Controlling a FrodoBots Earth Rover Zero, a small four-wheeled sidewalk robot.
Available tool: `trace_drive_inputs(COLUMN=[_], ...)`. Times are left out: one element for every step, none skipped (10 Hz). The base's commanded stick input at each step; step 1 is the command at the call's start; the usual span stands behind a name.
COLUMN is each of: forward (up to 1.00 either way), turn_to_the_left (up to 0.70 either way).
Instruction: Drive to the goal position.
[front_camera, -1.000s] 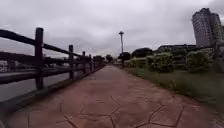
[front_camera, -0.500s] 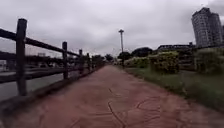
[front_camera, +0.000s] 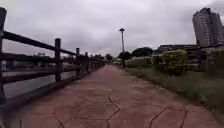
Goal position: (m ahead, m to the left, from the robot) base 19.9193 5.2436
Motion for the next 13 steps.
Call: trace_drive_inputs(forward=[1.0, 1.0, 1.0, 1.0, 1.0, 1.0, 1.0, 1.0, 1.0, 1.0, 1.0, 1.0, 1.0], turn_to_the_left=[0.0, 0.0, 0.0, 0.0, 0.0, 0.0, 0.0, 0.0, 0.0, 0.0, 0.0, 0.0, 0.0])
